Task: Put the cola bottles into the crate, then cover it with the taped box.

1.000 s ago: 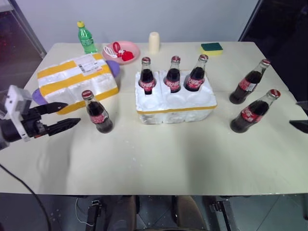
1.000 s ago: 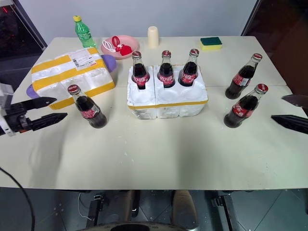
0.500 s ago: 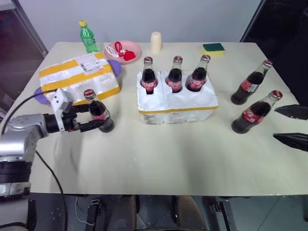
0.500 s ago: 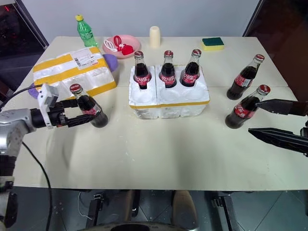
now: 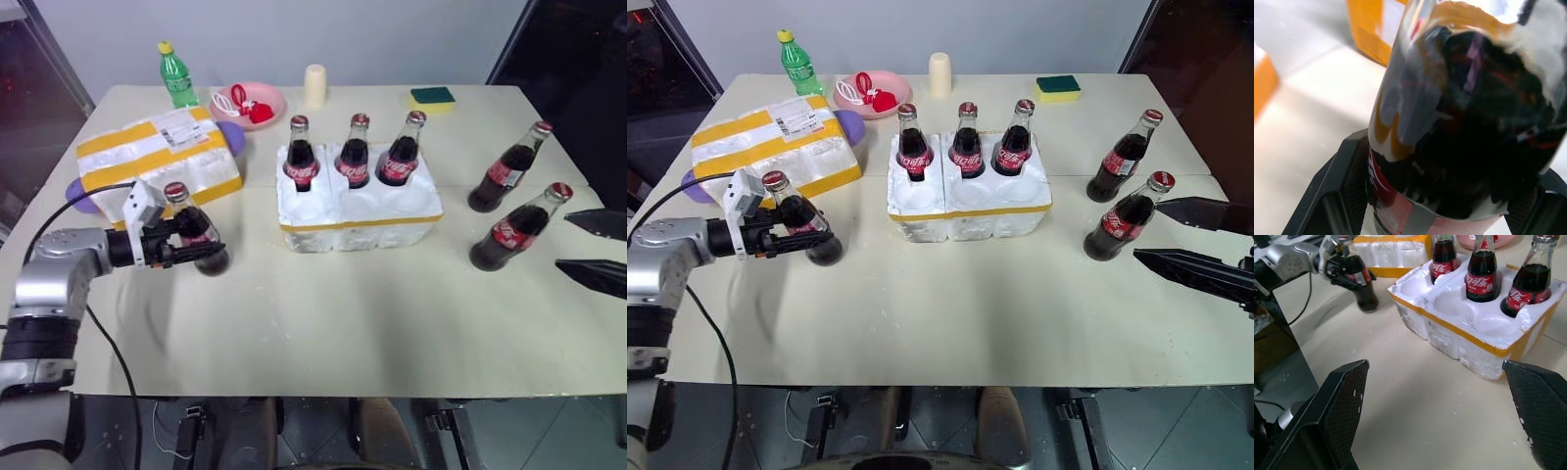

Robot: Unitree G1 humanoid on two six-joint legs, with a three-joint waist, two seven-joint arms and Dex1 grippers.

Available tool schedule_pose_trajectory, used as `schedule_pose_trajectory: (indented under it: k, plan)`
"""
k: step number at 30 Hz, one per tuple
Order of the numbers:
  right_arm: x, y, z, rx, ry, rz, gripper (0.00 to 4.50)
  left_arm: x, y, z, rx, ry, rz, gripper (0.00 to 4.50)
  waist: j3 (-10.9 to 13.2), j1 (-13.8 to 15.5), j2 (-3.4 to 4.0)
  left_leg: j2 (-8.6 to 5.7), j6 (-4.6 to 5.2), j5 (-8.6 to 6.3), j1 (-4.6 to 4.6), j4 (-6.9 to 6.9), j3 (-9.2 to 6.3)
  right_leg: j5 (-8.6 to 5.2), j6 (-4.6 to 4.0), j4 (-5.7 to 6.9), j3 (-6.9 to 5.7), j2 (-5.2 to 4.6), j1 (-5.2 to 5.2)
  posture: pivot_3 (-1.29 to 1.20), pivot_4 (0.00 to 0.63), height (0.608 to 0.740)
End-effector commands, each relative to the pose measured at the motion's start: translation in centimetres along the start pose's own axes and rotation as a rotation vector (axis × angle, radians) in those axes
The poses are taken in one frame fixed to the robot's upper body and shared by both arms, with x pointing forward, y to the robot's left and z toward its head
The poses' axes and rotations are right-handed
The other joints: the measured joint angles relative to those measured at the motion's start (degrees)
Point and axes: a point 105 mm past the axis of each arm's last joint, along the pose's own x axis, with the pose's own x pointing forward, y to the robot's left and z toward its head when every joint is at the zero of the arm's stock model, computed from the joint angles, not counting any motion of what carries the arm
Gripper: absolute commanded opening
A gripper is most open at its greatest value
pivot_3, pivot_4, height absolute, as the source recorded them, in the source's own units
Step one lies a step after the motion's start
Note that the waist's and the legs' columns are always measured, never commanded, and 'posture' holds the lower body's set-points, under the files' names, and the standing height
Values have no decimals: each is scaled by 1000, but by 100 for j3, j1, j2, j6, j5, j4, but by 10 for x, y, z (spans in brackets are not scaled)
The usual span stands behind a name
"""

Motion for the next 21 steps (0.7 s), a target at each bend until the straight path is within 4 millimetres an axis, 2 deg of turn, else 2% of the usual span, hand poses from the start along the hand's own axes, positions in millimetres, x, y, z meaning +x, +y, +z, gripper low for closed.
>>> schedule_pose_trajectory:
  k: [1, 4, 7, 13, 15, 21]
  plan:
    - [-1, 3, 3, -36, -24, -12, 4500, -15, -24, 59, 36, -104, -153, 2833, 3, 10, -6, 0, 0, 0, 0, 0, 0, -1, -1, 0, 0, 0, 0, 0, 150, 739]
    - [0, 3, 1, -32, -30, -19, 4500, -16, -39, 86, 38, -138, -256, 2833, 5, 49, -9, -1, 0, 0, -9, 13, -8, -6, -10, 1, -6, 0, 2, 0, 150, 739]
    - [1, 3, -2, -26, -38, -34, 4500, -4, -46, 117, 67, -211, -317, 2833, 5, 48, -10, -2, 0, 0, -12, 25, -12, -5, -8, 0, -8, 0, 9, 0, 150, 739]
    - [2, 1, -10, -9, -55, -73, 4500, 51, -33, 154, 193, -331, -274, 2833, 5, 46, -11, -6, 1, 0, -12, 35, -19, 1, 6, 6, -11, 2, 15, 0, 150, 739]
    - [3, 2, -12, -5, -57, -84, 4500, 68, -27, 159, 212, -344, -262, 2833, 6, 23, -14, -7, 4, -2, -14, 40, -20, 1, 9, 7, -11, 2, 15, 0, 150, 739]
    - [3, 3, -19, 16, -66, -119, 4500, 112, -22, 153, 255, -311, -270, 2833, 8, 3, -13, -6, 12, -7, -26, 41, -21, -1, 20, 20, -11, 5, -4, 0, 150, 739]
